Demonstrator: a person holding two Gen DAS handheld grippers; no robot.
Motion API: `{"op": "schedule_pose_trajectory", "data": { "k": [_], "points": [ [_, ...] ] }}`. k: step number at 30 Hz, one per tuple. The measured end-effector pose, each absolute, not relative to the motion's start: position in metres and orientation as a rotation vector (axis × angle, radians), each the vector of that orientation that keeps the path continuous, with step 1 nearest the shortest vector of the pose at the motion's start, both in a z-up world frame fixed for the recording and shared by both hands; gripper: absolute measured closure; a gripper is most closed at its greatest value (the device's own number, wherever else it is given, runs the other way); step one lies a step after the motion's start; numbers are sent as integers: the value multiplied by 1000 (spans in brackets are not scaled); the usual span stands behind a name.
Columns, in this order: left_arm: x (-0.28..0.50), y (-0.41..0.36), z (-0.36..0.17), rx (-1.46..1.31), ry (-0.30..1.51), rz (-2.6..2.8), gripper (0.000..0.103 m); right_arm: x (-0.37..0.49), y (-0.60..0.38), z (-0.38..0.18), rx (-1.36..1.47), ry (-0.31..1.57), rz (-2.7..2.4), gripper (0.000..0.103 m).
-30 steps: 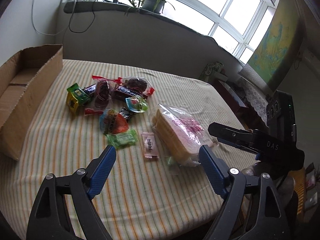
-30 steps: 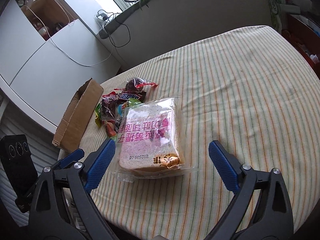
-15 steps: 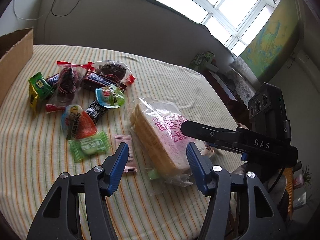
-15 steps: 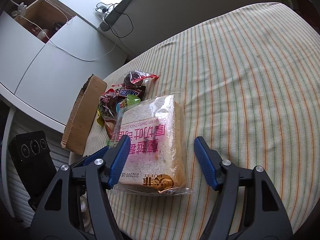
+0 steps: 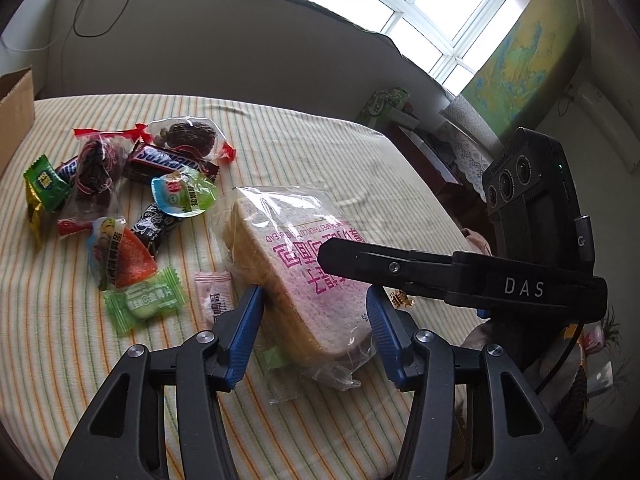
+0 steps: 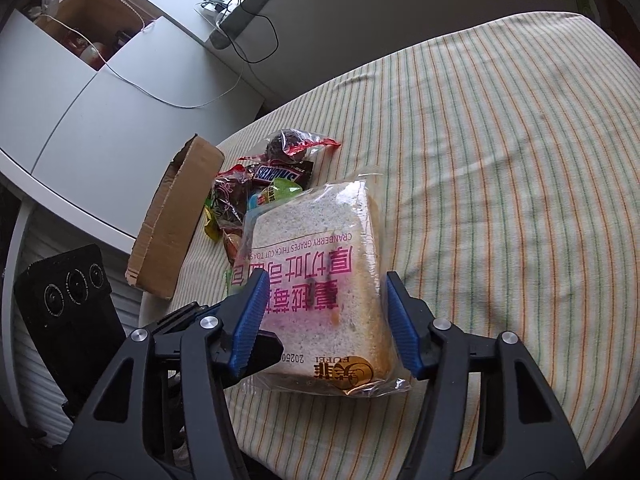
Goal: Organize snacks
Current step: 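Close the right tool on the bagged bread loaf and lift it, then carry the bread over the cardboard box and release it inside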
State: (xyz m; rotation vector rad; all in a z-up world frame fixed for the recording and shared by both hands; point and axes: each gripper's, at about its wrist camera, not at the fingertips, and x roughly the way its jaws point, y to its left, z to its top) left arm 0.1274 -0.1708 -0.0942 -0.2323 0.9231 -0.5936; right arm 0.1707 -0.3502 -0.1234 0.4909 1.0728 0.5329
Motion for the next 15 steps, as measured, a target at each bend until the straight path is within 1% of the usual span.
{"op": "schedule_pose_trajectory", "data": {
  "k": [7, 15],
  "points": [
    [125, -164, -87, -246, 887, -582, 51, 166, -336, -108, 456, 1048, 538, 42],
    [117, -138, -73, -265, 826, -555, 51, 166, -307, -83, 416, 1022, 573, 42]
  ]
}}
